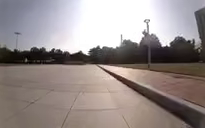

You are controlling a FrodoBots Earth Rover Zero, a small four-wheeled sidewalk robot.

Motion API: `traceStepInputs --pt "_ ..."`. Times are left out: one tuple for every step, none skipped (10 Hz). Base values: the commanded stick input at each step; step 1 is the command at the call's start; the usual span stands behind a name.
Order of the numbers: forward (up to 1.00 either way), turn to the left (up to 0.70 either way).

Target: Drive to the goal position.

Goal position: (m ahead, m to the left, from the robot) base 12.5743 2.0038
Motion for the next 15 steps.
traceStepInputs --pt "0.7 0.01" --pt "0.7 0.01" --pt "0.7 0.01" --pt "0.7 0.01" --pt "0.7 0.01" --pt "0.7 0.01" --pt "0.7 0.01" --pt "0.7 0.01" --pt "0.7 0.01" --pt "0.7 0.01" --pt "0.7 0.01" --pt "0.7 0.01" --pt "0.7 0.01" --pt "0.7 0.01" --pt "0.7 0.01"
